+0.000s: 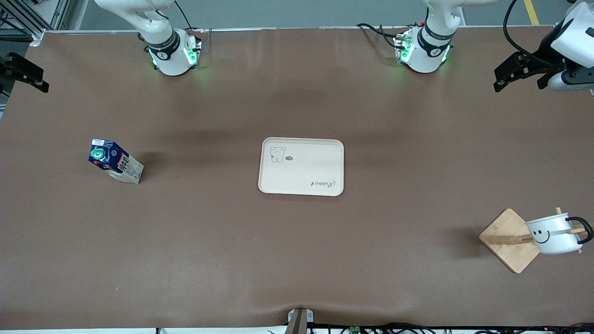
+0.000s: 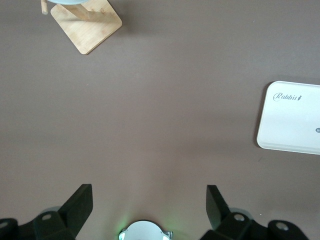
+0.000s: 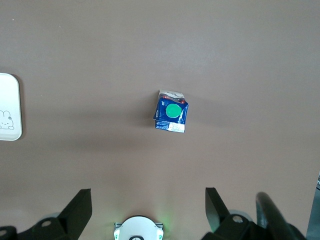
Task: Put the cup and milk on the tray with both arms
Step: 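Move the left gripper toward the white mug on the wooden stand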
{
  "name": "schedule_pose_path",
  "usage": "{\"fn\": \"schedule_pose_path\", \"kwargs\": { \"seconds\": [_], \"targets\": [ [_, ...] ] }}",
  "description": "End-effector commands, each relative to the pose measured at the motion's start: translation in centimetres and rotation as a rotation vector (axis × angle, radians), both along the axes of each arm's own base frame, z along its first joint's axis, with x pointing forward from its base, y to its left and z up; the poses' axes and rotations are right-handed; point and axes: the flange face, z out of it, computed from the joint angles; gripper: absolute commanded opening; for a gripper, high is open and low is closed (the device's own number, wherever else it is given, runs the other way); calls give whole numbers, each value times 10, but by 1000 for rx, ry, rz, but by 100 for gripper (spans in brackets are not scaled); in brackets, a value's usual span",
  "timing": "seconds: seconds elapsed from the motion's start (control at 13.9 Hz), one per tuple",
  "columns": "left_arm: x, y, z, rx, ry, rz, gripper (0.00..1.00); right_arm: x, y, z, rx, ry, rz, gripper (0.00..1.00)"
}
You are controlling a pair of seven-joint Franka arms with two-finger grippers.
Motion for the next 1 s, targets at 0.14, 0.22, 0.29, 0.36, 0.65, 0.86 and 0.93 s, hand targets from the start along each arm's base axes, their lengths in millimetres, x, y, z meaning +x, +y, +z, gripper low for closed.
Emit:
{"fn": "schedule_pose_path", "kwargs": {
  "seconds": [0.14, 0.22, 0.29, 0.36, 0.65, 0.86, 0.93],
  "targets": [
    [6, 1, 6, 1, -3, -7, 100, -1, -4, -1, 21, 13, -17, 100],
    [14, 4, 3, 3, 0, -1, 100, -1, -4, 0, 21, 11, -17, 100],
    [26, 8, 3, 16, -5, 4, 100, -1, -5, -1, 21, 13, -19, 100],
    [35, 9, -1, 31, 0, 10, 100, -1, -5, -1, 21, 13, -19, 100],
    [58, 15, -21, 78, -46, 28, 100, 0, -5, -2, 21, 16, -19, 100],
    [79, 41, -51, 71, -115, 73, 100, 0, -5, -4, 21, 22, -19, 100],
    [83, 49, -66, 68, -132, 87, 100, 0, -5, -4, 21, 24, -20, 100]
  ]
}}
